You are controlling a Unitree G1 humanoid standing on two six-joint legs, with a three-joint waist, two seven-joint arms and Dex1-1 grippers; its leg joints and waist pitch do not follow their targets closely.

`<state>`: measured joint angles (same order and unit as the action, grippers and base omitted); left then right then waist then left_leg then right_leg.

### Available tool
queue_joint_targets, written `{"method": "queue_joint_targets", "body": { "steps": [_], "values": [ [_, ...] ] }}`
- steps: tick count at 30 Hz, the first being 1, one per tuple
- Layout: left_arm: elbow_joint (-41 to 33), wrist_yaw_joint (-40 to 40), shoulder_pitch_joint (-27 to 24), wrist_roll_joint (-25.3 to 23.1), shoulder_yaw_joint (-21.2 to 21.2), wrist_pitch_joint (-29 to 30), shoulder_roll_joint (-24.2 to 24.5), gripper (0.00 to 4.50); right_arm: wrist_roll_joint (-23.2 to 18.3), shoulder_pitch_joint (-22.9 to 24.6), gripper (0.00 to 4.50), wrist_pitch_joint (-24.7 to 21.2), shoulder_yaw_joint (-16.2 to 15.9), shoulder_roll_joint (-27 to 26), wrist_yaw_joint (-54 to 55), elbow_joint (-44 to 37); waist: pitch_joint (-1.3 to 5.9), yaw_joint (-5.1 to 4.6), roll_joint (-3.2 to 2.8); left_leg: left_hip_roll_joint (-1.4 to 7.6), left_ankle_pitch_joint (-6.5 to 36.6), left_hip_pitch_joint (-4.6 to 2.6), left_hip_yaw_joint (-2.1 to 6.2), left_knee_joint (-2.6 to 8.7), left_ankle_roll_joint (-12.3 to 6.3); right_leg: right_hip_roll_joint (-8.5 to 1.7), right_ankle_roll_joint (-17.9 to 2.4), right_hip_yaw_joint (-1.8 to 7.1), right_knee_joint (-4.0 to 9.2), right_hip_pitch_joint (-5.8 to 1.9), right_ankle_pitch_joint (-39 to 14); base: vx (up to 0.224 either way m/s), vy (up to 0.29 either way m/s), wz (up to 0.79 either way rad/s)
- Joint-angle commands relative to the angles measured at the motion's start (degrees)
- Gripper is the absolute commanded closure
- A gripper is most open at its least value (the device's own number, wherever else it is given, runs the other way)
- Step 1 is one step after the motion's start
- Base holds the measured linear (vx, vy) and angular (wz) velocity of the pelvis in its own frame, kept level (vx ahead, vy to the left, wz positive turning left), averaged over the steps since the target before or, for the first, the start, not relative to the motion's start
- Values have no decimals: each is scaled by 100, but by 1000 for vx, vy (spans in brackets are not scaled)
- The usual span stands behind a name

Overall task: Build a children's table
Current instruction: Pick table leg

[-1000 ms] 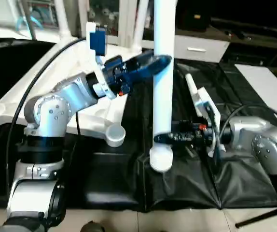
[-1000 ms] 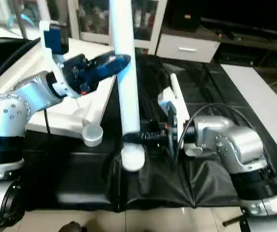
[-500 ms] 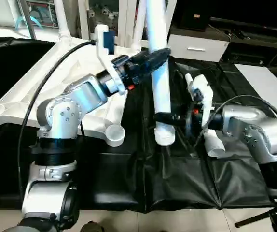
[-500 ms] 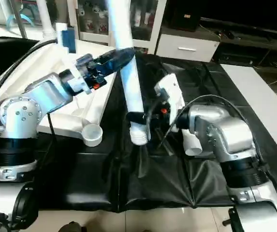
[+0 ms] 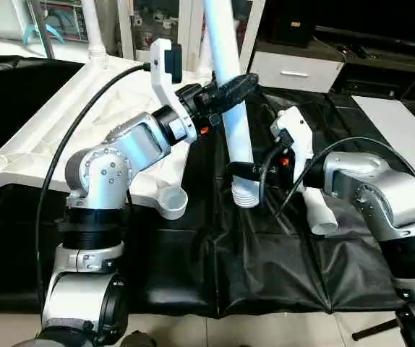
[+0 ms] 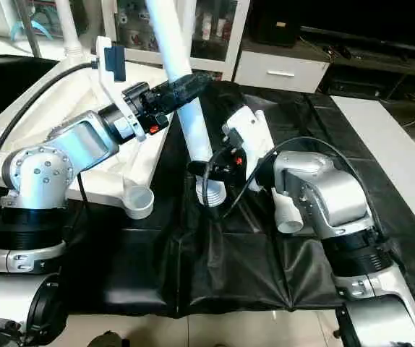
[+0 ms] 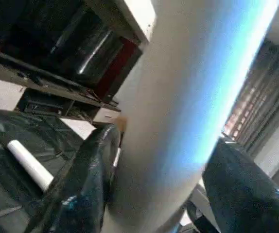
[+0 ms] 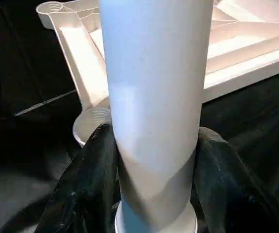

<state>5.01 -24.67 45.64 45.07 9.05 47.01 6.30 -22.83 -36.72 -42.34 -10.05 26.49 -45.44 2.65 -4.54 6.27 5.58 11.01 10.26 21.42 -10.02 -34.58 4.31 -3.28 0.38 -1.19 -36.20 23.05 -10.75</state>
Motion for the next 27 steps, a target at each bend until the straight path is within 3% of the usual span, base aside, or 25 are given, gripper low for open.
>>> {"method": "queue_joint_targets", "body": {
  "steps": [1, 11, 12, 16, 19, 20, 23, 27],
  "values": [
    [27, 39, 122, -15, -20, -23, -35, 212, 28, -98, 264, -4, 85, 31, 21, -21, 421, -17, -58, 157, 683, -107, 30, 378, 222, -359, -1101, 178, 384, -284, -580, 0, 0, 0],
    [12, -132, 171, 113, 75, -12, 13, 254, -294, -106, 264, -14, 366, -136, -64, -40, 413, -35, -62, 161, 736, -112, 27, 384, 199, -360, -1130, 179, 386, -272, -562, 0, 0, 0],
    [9, -158, 223, 128, 94, 13, 65, 257, -657, -140, 208, -201, 658, -238, -138, -51, 403, -43, -54, 155, 773, -116, 20, 387, 177, -354, -1133, 182, 391, -266, -609, 0, 0, 0],
    [-41, -373, 313, 151, 28, 138, 239, 270, -1055, -157, 177, -444, 964, -166, -411, -30, 404, -43, -55, 163, 738, -120, 25, 387, 145, -352, -1164, 171, 382, -256, -577, 0, 0, 0],
    [-59, -426, 323, 158, 1, 169, 270, 272, -1073, -153, 167, -465, 969, -114, -473, -30, 399, -30, -55, 158, 667, -113, 14, 385, 166, -361, -1165, 178, 384, -264, -564, 0, 0, 0],
    [-112, -518, 331, 161, -68, 223, 314, 273, -1170, -143, 152, -524, 988, -29, -624, -55, 396, -34, -25, 156, 661, -108, 13, 389, 161, -360, -1160, 176, 392, -268, -590, 0, 0, 0],
    [-263, -804, 349, 194, -247, 321, 413, 273, -1393, -114, 119, -689, 993, 203, -1078, -138, 393, -24, -33, 166, 671, -111, 20, 387, 109, -369, -1132, 178, 395, -275, -703, 0, 0, 0],
    [-373, -1099, 384, 209, -379, 325, 484, 273, -1355, 24, 98, -751, 707, 549, -1538, -270, 380, -32, -7, 168, 643, -92, 14, 384, 84, -375, -1132, 181, 414, -270, -808, 0, 0, 0]
  ]
}}
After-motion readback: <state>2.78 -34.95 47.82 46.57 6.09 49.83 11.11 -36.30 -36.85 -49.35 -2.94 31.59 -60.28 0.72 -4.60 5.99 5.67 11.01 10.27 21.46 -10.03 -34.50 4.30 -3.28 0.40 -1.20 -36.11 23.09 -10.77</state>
